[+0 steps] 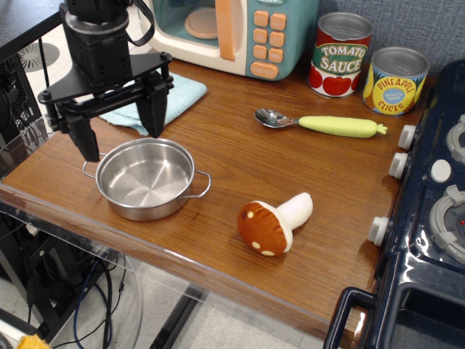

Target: Place the metal part of the ice cream scoop onto the cloth

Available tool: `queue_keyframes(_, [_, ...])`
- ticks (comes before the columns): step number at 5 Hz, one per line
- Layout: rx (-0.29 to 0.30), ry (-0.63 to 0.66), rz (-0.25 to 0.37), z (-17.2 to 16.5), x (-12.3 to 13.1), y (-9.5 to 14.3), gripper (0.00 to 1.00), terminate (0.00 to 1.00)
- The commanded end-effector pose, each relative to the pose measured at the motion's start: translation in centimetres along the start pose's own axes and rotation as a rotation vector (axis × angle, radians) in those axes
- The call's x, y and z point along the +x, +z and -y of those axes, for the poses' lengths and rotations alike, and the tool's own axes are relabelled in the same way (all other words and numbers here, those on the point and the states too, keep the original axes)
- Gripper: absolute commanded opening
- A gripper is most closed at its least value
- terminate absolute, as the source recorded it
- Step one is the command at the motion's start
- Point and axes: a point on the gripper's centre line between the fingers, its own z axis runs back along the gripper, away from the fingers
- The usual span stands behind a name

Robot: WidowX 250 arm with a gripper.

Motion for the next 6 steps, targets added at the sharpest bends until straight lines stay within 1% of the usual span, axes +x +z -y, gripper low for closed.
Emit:
queue_keyframes(1, [-0.145,0.036,0.014,6.2,-1.4,1.1,1.0,0.0])
queue_keyframes(2, [-0.203,0.034,0.004,9.7,-1.9,1.2,1.0,0.0])
queue_keyframes(3, [-0.249,0.042,-0.003,13.2,-2.6,0.8,1.0,0.0])
queue_keyframes(4, [-0.266,0.096,0.006,16.1,-2.7,-0.1,1.0,0.0])
queue_keyframes(6, [-0.233,0.165,-0.007,19.8,-2.8,-3.6,1.0,0.0])
